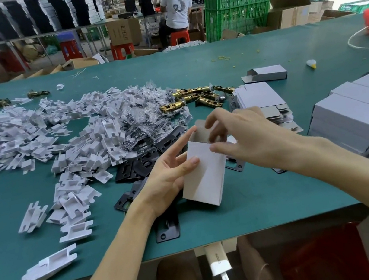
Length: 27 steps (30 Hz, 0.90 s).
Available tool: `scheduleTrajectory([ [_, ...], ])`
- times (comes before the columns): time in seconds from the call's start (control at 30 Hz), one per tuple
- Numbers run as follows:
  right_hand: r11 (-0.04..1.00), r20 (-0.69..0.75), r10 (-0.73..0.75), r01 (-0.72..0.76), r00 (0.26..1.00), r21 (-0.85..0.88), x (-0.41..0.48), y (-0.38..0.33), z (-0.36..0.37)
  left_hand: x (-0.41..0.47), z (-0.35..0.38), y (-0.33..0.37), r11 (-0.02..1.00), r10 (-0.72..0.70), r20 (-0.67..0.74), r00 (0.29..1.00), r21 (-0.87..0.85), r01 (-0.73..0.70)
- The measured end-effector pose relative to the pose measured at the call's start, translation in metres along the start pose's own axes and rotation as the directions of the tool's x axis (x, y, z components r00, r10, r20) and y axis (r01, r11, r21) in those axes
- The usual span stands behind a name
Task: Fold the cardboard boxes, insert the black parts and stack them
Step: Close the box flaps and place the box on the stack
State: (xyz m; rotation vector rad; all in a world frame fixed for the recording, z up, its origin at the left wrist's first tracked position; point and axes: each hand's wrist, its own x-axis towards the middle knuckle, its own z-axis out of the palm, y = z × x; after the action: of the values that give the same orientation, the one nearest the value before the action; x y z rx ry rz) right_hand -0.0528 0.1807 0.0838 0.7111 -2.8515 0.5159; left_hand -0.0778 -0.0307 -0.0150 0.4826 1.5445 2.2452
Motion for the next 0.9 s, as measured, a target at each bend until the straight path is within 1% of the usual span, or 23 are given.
scheduleTrajectory([
  [0.07,0.999,-0.178,0.016,-0.01,0.984,0.034,-0.006,0.007,0.008,0.0,0.0,0.0,1.0,0.014,-0.039,0.999,-0.026,-0.015],
  [0.1,0.995,-0.237,0.066,-0.045,0.969,0.093,-0.01,0.01,0.013,0.001,0.0,0.0,0.999,0.025,-0.06,0.998,-0.04,-0.027],
  [0.13,0.979,-0.248,0.141,-0.097,0.959,0.179,-0.015,0.013,0.02,0.002,0.001,-0.001,0.998,0.035,-0.079,0.996,-0.053,-0.04],
  [0.17,0.943,-0.204,0.217,-0.151,0.955,0.296,-0.02,0.014,0.028,0.003,0.001,-0.001,0.997,0.045,-0.098,0.994,-0.064,-0.052],
  [0.2,0.877,-0.125,0.276,-0.196,0.953,0.438,-0.024,0.013,0.038,0.004,0.001,-0.002,0.995,0.056,-0.11,0.992,-0.071,-0.064],
  [0.23,0.78,-0.047,0.299,-0.216,0.953,0.588,-0.028,0.01,0.047,0.004,0.001,-0.002,0.994,0.065,-0.117,0.991,-0.074,-0.074],
  [0.27,0.69,-0.008,0.301,-0.212,0.954,0.691,-0.031,0.008,0.057,0.005,0.0,-0.002,0.994,0.07,-0.12,0.99,-0.077,-0.08],
  [0.3,0.646,-0.027,0.303,-0.184,0.953,0.741,-0.032,0.006,0.067,0.005,0.0,-0.002,0.994,0.072,-0.121,0.99,-0.078,-0.082],
  [0.4,0.641,-0.17,0.33,-0.088,0.929,0.763,-0.032,0.002,0.085,0.004,-0.002,-0.002,0.995,0.064,-0.15,0.987,-0.068,-0.075],
  [0.5,0.608,-0.207,0.389,-0.081,0.898,0.79,-0.028,0.004,0.089,0.004,-0.001,-0.004,0.996,0.043,-0.198,0.979,-0.065,-0.057],
  [0.6,0.516,-0.151,0.415,-0.095,0.897,0.851,-0.022,0.007,0.089,0.005,0.001,-0.004,0.997,0.033,-0.229,0.973,-0.054,-0.046],
  [0.67,0.457,-0.105,0.409,-0.103,0.907,0.883,-0.02,0.008,0.091,0.005,0.002,-0.003,0.999,0.008,-0.219,0.976,-0.041,-0.018],
  [0.77,0.329,-0.048,0.4,-0.095,0.915,0.94,-0.022,0.01,0.102,0.003,0.003,-0.002,0.999,-0.03,-0.202,0.979,0.006,0.031],
  [0.9,0.254,-0.026,0.428,-0.093,0.904,0.963,-0.024,0.014,0.109,0.004,0.006,-0.005,0.999,-0.017,-0.192,0.981,0.036,0.024],
])
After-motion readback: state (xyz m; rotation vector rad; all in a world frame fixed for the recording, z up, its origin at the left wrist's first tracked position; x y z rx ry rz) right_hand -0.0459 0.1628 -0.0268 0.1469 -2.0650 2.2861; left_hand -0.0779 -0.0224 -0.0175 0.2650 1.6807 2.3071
